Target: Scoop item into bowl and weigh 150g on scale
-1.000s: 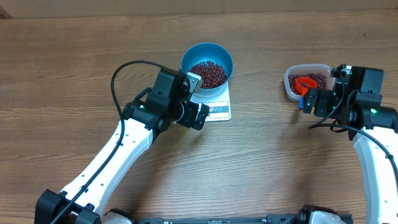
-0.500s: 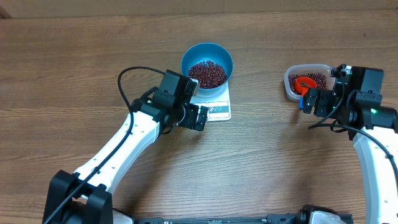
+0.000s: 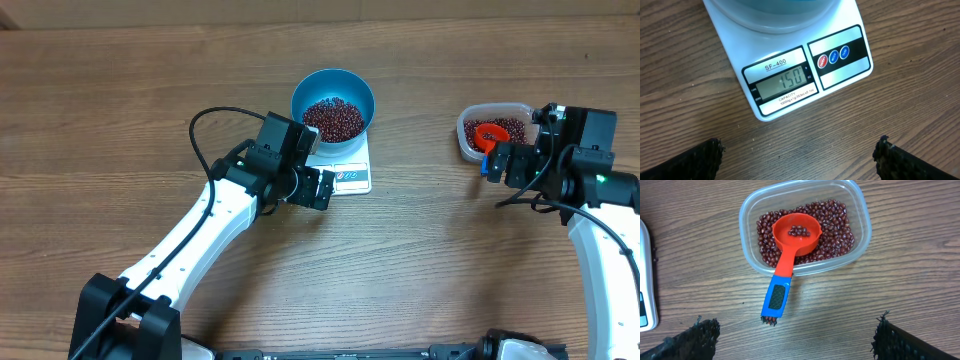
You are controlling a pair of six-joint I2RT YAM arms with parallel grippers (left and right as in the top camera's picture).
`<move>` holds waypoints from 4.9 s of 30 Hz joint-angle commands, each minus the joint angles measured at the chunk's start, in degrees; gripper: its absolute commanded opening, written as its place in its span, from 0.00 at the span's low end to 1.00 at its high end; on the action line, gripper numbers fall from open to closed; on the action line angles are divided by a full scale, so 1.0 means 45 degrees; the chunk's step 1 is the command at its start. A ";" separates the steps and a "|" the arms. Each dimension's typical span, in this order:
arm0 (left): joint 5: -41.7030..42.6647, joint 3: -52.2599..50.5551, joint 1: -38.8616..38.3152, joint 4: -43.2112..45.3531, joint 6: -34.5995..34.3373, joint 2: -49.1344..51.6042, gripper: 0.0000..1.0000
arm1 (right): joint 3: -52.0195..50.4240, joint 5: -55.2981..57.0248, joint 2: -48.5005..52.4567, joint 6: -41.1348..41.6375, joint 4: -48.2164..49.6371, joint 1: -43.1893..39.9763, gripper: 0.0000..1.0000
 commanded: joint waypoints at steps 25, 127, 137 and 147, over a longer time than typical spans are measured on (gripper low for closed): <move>-0.0748 -0.0034 -0.0034 0.0165 0.0228 -0.1389 0.99 | 0.0306 -0.0015 -0.0257 -0.0063 0.0034 -0.0019 1.00; -0.1836 -1.3770 0.4901 0.6902 0.2375 -1.9972 1.00 | 0.0306 -0.0015 -0.0257 -0.0063 0.0034 -0.0019 1.00; -0.1836 -1.3770 0.4896 0.6902 0.2375 -1.9972 1.00 | 0.0306 -0.0015 -0.0233 -0.0063 0.0034 -0.0019 1.00; -0.1836 -1.3770 0.4896 0.6902 0.2375 -1.9972 1.00 | 0.0306 -0.0010 -0.0413 -0.0063 0.0034 -0.0024 1.00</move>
